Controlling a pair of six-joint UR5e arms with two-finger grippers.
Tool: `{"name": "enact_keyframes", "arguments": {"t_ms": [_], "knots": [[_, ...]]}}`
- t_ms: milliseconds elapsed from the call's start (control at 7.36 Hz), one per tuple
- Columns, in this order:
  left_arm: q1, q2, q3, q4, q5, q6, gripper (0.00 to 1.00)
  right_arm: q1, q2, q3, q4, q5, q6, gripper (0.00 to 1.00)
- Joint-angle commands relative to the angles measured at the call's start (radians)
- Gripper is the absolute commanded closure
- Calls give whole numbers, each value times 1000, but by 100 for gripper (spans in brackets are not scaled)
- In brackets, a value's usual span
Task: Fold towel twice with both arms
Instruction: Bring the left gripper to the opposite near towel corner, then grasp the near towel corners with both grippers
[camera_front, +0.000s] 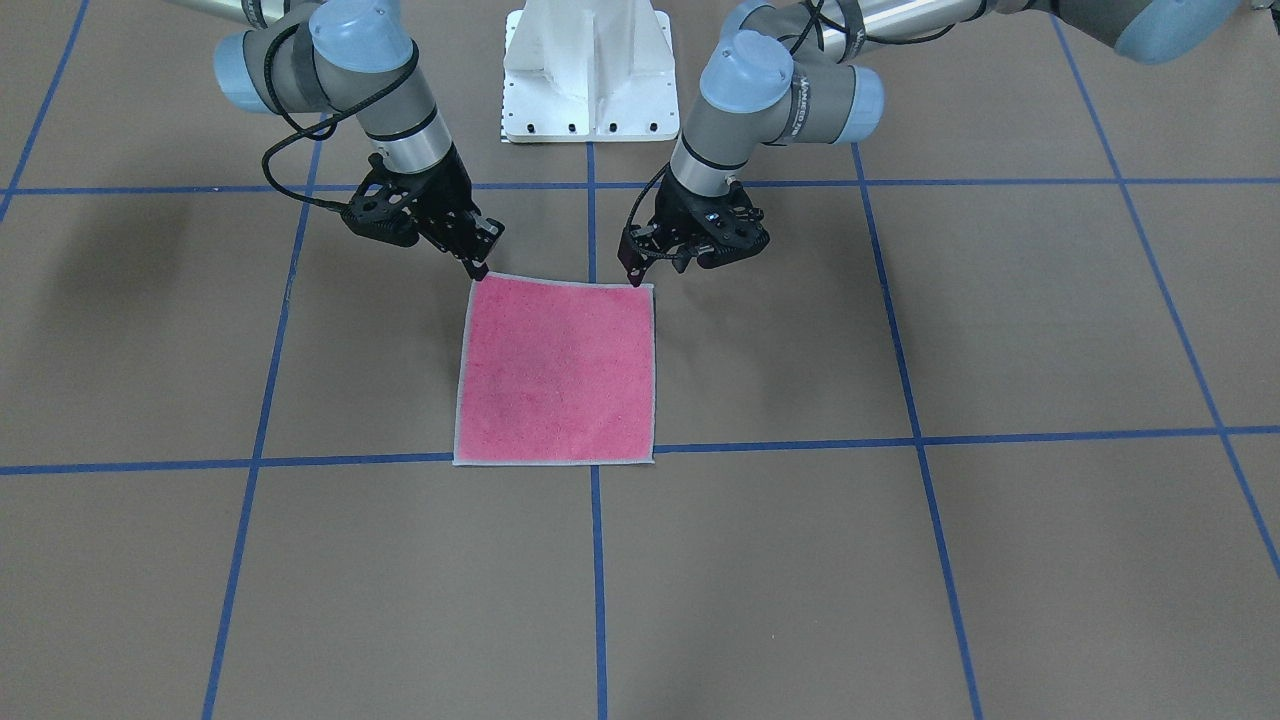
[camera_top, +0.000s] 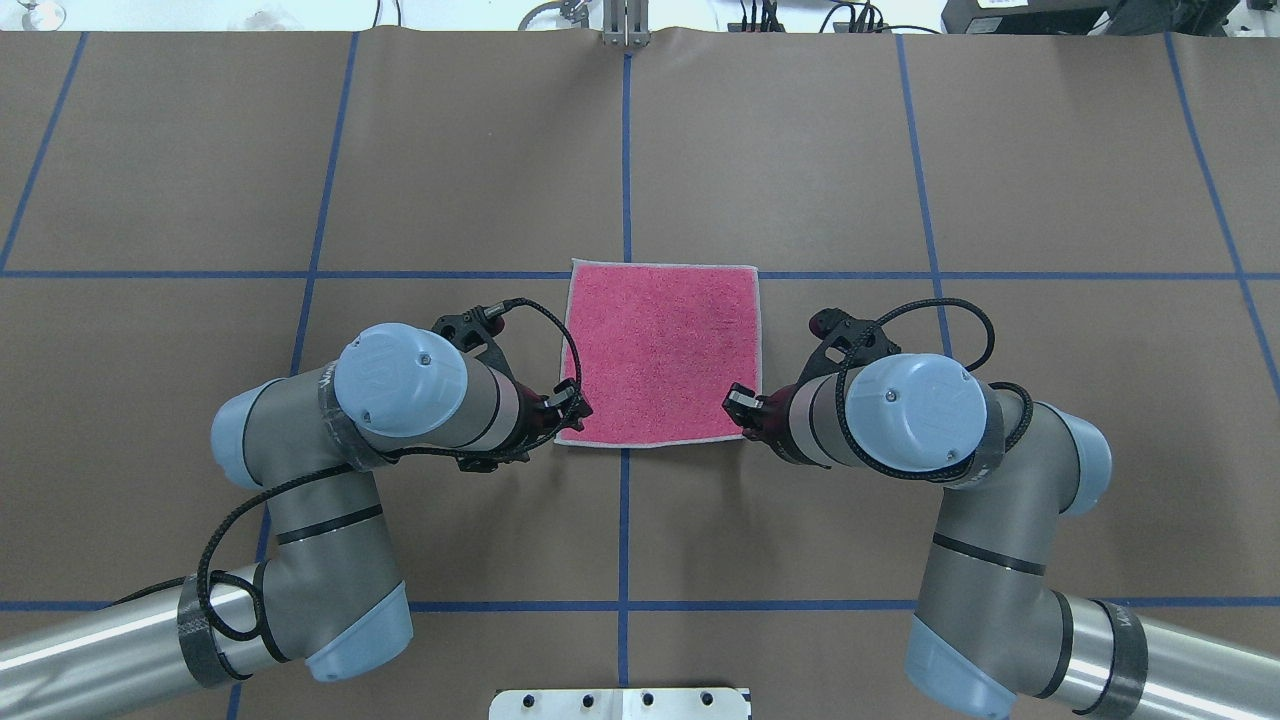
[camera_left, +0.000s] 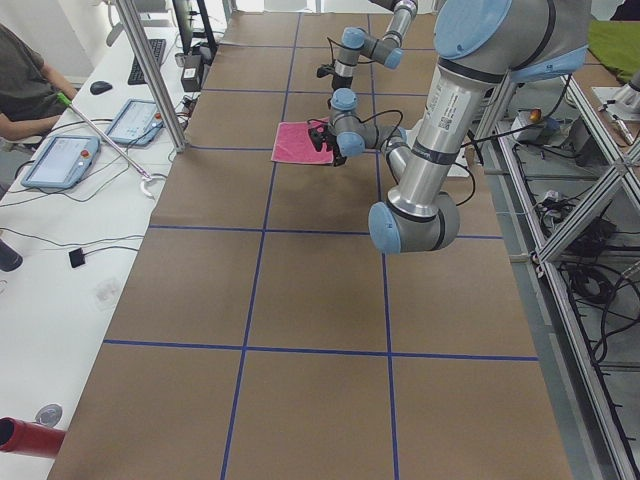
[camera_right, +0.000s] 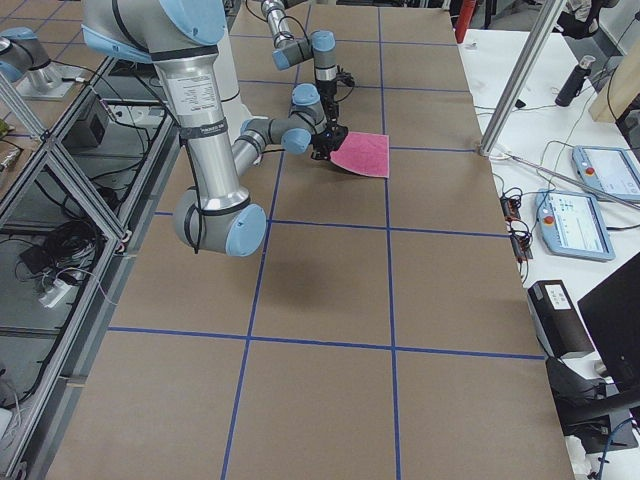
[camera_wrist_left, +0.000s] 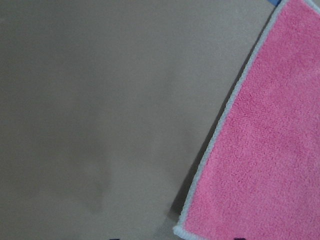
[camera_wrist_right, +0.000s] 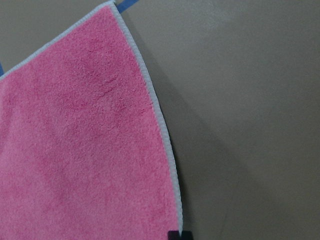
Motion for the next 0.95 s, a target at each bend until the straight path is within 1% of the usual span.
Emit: {"name": "enact_keyframes", "arguments": {"t_ms": [0,136,408,815], "knots": [[5,-22,31,-2,0,0,28,1,0,2,0,1,0,100],[5,-36,47,-2,0,0,30,1,0,2,0,1,0,100],[4,-35,50,-4,0,2,42,1,0,2,0,1,0,100],[4,-35,51,-4,0,2,43,1,0,2,0,1,0,100]]}}
